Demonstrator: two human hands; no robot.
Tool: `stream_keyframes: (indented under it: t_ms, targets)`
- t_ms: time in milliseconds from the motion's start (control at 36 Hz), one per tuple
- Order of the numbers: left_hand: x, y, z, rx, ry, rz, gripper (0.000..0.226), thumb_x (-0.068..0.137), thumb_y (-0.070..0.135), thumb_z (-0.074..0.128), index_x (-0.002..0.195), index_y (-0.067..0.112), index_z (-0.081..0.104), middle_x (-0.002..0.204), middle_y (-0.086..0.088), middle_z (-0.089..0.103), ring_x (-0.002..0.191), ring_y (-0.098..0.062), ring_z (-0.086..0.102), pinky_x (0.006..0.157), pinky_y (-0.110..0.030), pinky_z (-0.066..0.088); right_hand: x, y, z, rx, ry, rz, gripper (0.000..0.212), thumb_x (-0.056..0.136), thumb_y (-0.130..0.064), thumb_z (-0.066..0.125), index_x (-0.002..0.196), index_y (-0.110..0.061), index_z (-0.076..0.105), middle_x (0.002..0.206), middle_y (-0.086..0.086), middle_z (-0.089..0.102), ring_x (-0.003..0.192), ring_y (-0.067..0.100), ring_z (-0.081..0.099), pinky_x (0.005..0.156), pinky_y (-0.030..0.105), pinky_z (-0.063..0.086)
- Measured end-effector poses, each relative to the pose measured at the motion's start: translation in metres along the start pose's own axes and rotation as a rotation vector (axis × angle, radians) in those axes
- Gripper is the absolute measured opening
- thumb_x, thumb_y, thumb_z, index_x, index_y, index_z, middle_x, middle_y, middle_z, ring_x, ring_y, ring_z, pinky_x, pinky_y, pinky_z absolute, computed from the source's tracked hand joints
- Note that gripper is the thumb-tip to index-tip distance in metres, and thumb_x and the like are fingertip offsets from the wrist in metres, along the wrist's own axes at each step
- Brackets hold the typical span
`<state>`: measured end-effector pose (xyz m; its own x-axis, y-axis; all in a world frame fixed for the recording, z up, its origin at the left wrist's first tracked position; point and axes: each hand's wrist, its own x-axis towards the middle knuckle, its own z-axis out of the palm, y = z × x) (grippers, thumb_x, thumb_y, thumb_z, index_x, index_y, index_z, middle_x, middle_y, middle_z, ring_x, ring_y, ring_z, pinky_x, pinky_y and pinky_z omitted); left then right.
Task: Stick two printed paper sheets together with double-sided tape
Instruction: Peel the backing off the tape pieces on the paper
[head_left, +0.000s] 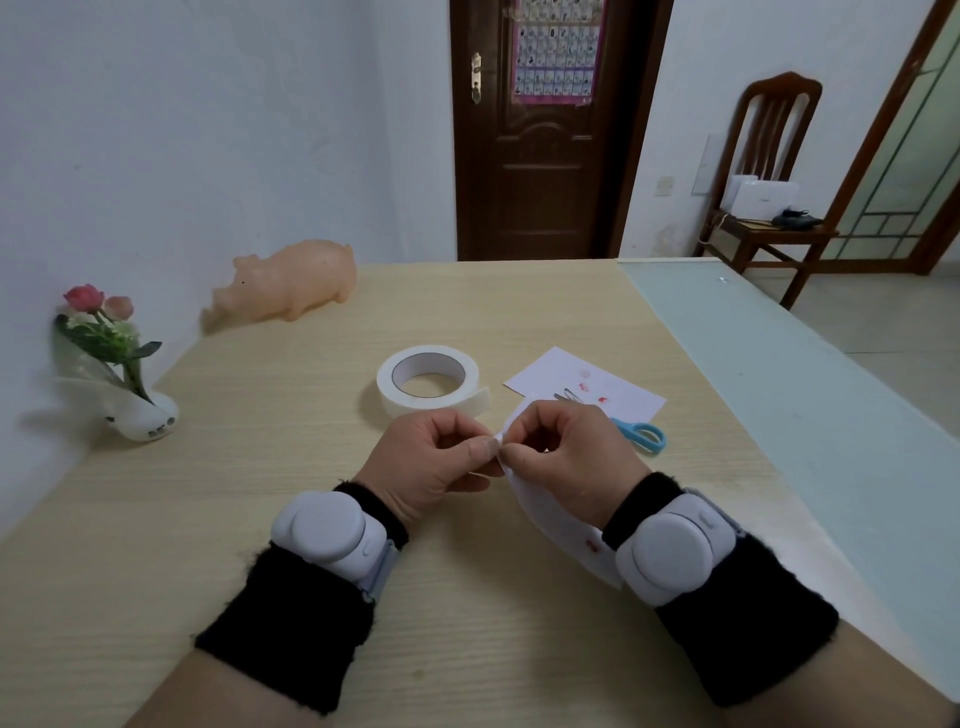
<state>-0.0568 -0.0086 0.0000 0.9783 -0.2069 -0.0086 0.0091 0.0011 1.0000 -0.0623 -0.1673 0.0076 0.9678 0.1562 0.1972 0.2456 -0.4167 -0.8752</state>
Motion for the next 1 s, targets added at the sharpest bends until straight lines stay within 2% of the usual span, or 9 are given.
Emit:
stream_keyframes:
  t_ms: [83,222,444,639,778,889,1000]
  targets:
    - [0.0002,-0.0003,0.0003,0.010,0.001,0.000,0.013,0.083,0.001,0.063,0.071,0.006,0.065,0.063,-0.006,0.069,0.062,-0.015,0.068,0.058,-0.024,0.056,-0.0003,-0.0001,-0.0003,-0.014,-0.020,-0.006,0.015,0.074,-0.013,0.071,0.066,-0.024,0.064,0.066,-0.008,0.065,0.062,0.002,0.058,0.061,0.016,0.045]
    - [-0.0001,-0.0009,-0.0001,0.016,0.008,0.012,0.018,0.082,0.000,0.064,0.067,0.009,0.065,0.064,-0.007,0.069,0.062,-0.016,0.068,0.058,-0.025,0.056,-0.0005,-0.0006,-0.0006,-0.011,-0.029,0.004,0.016,0.075,-0.013,0.070,0.065,-0.024,0.064,0.063,-0.010,0.064,0.059,-0.001,0.056,0.058,0.014,0.044]
    - [0.0000,-0.0028,-0.0003,0.061,-0.002,0.038,0.014,0.082,0.000,0.065,0.069,0.007,0.066,0.064,-0.005,0.069,0.064,-0.014,0.068,0.059,-0.025,0.056,-0.0003,-0.0021,-0.0021,-0.011,-0.008,0.038,0.019,0.074,-0.012,0.067,0.060,-0.024,0.063,0.057,-0.010,0.061,0.055,-0.002,0.053,0.055,0.014,0.044]
    - [-0.0012,-0.0019,0.0015,0.103,-0.005,0.084,0.014,0.080,0.000,0.066,0.068,0.007,0.066,0.061,-0.003,0.069,0.062,-0.011,0.066,0.058,-0.023,0.055,-0.0016,-0.0049,-0.0030,-0.048,-0.016,0.054,0.016,0.074,-0.012,0.066,0.062,-0.022,0.064,0.058,-0.009,0.061,0.055,0.001,0.055,0.056,0.018,0.047]
    - [-0.0009,-0.0020,0.0012,0.097,-0.011,0.094,0.015,0.080,-0.001,0.066,0.068,0.008,0.067,0.061,-0.001,0.068,0.062,-0.010,0.066,0.059,-0.023,0.055,-0.0017,-0.0054,-0.0041,0.010,-0.025,0.082,0.016,0.075,-0.009,0.064,0.061,-0.018,0.064,0.056,-0.004,0.062,0.057,0.009,0.057,0.062,0.027,0.052]
    - [-0.0012,-0.0018,0.0012,0.096,-0.019,0.098,0.016,0.080,-0.001,0.066,0.068,0.010,0.067,0.061,-0.001,0.069,0.062,-0.010,0.066,0.059,-0.023,0.055,-0.0008,-0.0033,-0.0044,0.047,-0.023,0.095,0.019,0.074,-0.006,0.064,0.059,-0.018,0.063,0.054,-0.002,0.061,0.055,0.010,0.056,0.062,0.028,0.052]
    - [-0.0001,-0.0010,0.0012,0.077,-0.005,0.085,0.013,0.082,-0.001,0.063,0.071,0.005,0.066,0.063,-0.003,0.069,0.064,-0.012,0.067,0.059,-0.023,0.056,-0.0001,-0.0007,-0.0043,0.025,-0.001,0.041,0.012,0.075,-0.007,0.066,0.067,-0.016,0.064,0.061,-0.005,0.063,0.059,0.007,0.058,0.062,0.023,0.051]
